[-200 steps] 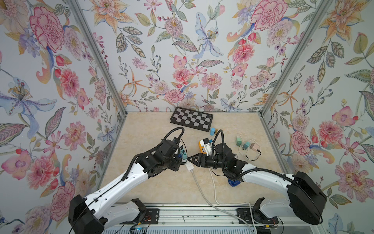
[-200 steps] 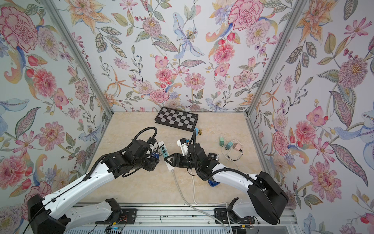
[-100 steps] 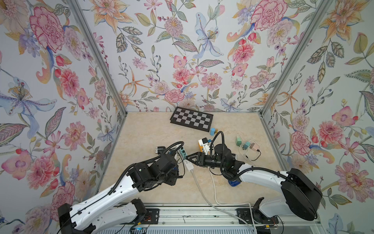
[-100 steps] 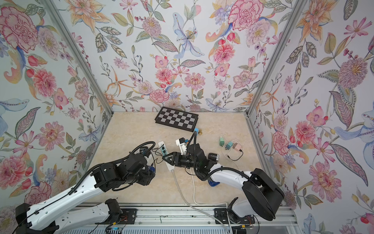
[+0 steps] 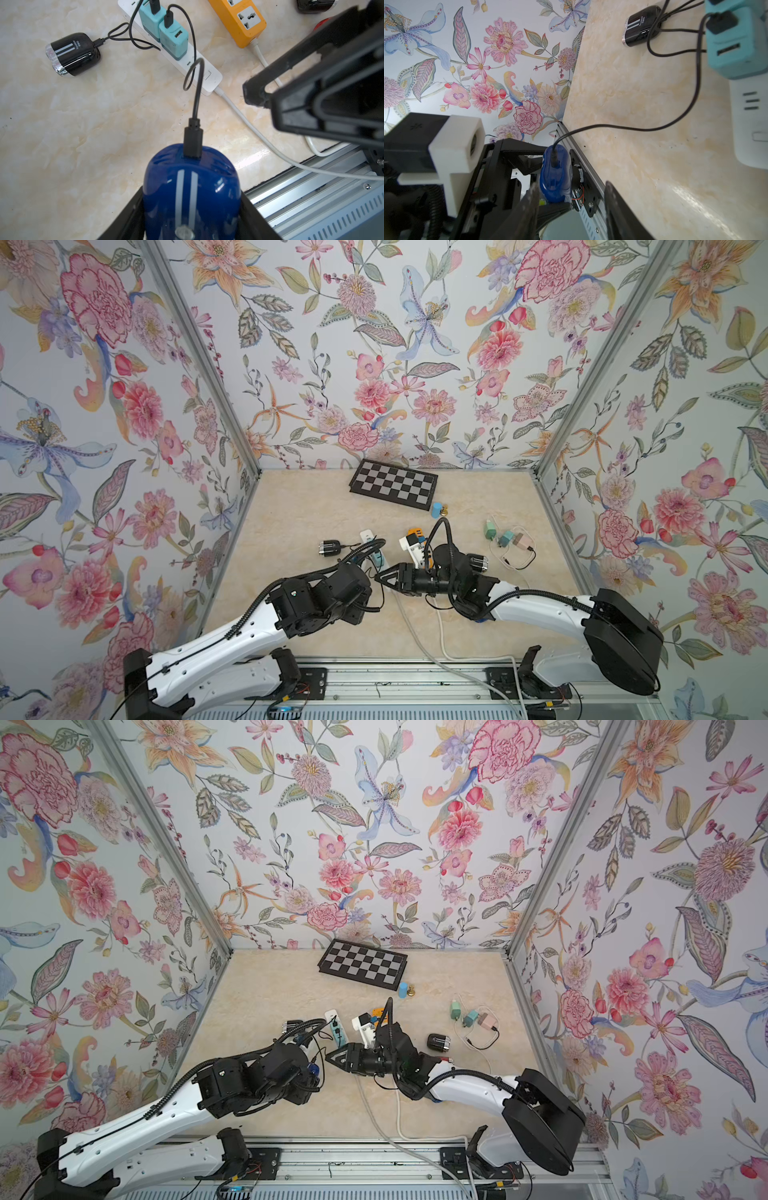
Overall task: Unplug the electric shaver
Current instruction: Remove the charging cable from the electric shaver.
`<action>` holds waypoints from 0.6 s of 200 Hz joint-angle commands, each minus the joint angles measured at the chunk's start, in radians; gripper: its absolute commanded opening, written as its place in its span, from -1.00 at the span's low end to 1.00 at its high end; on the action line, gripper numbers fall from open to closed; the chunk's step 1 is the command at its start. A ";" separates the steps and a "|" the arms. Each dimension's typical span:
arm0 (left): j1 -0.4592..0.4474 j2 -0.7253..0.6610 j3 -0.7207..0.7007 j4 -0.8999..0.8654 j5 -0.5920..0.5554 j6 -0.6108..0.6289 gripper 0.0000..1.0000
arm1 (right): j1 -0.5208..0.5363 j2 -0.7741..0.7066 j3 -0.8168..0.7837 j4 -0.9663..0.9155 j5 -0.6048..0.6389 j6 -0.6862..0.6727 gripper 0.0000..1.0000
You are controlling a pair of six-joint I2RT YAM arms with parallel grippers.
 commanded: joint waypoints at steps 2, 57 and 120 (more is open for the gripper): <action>-0.016 0.015 0.004 0.046 -0.032 0.029 -0.12 | 0.026 -0.010 0.039 -0.011 0.030 0.010 0.01; -0.030 0.032 0.009 0.050 -0.047 0.051 -0.15 | 0.066 0.018 0.077 -0.012 0.082 0.019 -0.06; -0.035 0.018 0.007 0.080 -0.048 0.028 -0.16 | 0.087 0.075 0.110 -0.004 0.124 0.068 -0.30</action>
